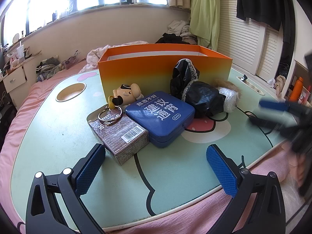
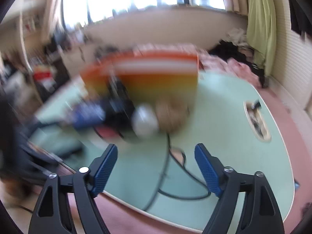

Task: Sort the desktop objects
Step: 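Grasp the fluffy brown ball with the right tool and place it on the desk, then reach into the box and grasp the white fluffy ball with the left tool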

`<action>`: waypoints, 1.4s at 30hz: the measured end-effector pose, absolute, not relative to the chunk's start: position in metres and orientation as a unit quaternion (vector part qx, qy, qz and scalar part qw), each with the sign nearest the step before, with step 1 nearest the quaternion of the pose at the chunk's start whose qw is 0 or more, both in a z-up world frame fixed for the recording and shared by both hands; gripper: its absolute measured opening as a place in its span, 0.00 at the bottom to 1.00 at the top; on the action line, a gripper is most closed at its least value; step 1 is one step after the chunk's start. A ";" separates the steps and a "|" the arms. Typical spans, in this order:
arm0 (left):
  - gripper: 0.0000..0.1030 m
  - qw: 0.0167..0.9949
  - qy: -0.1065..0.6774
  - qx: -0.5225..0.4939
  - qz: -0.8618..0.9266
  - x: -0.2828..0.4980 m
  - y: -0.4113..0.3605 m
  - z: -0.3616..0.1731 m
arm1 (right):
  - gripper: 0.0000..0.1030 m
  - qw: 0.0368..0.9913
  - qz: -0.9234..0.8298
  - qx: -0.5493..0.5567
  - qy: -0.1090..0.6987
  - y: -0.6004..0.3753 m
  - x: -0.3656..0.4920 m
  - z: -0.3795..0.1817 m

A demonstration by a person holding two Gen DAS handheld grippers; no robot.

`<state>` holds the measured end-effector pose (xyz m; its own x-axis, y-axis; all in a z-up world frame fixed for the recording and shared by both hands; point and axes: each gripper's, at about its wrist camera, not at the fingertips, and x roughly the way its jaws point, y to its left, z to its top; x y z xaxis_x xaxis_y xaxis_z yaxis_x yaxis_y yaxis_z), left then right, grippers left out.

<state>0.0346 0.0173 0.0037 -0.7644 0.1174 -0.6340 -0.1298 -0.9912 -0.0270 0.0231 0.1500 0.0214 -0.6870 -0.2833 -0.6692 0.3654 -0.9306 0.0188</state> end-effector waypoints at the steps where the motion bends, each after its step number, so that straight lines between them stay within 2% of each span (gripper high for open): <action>1: 1.00 0.065 0.012 -0.337 0.939 0.034 0.018 0.003 | 0.91 0.161 -0.930 0.321 0.084 0.144 0.027 0.016; 2: 1.00 0.064 0.012 -0.337 0.939 0.035 0.019 0.004 | 1.00 0.168 -0.927 0.327 0.071 0.143 0.025 0.013; 31: 1.00 0.065 0.010 -0.335 0.940 0.036 0.020 0.003 | 1.00 0.178 -0.925 0.328 0.070 0.143 0.021 0.010; 33: 0.95 0.067 0.008 -0.333 0.941 0.040 0.019 0.005 | 1.00 0.177 -0.925 0.328 0.070 0.143 0.021 0.010; 34: 0.84 0.065 0.007 -0.330 0.942 0.043 0.017 0.009 | 1.00 0.177 -0.925 0.328 0.070 0.143 0.022 0.010; 35: 0.70 0.064 0.004 -0.327 0.943 0.046 0.015 0.013 | 1.00 0.178 -0.925 0.328 0.071 0.142 0.022 0.010; 38: 0.48 0.092 -0.023 -0.314 0.945 0.054 0.000 0.047 | 1.00 0.178 -0.925 0.328 0.070 0.142 0.022 0.010; 40: 0.42 0.099 -0.033 -0.292 0.951 0.051 -0.007 0.083 | 1.00 0.178 -0.925 0.328 0.070 0.141 0.024 0.011; 42: 0.41 0.091 -0.015 -0.266 0.959 0.039 -0.006 0.116 | 1.00 0.178 -0.925 0.328 0.070 0.141 0.024 0.011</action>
<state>0.0389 -0.0061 0.1165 -0.8415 0.1836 -0.5081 -0.1674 -0.9828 -0.0778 0.0238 0.1412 0.0111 -0.7224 -0.2828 -0.6311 0.3745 -0.9271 -0.0132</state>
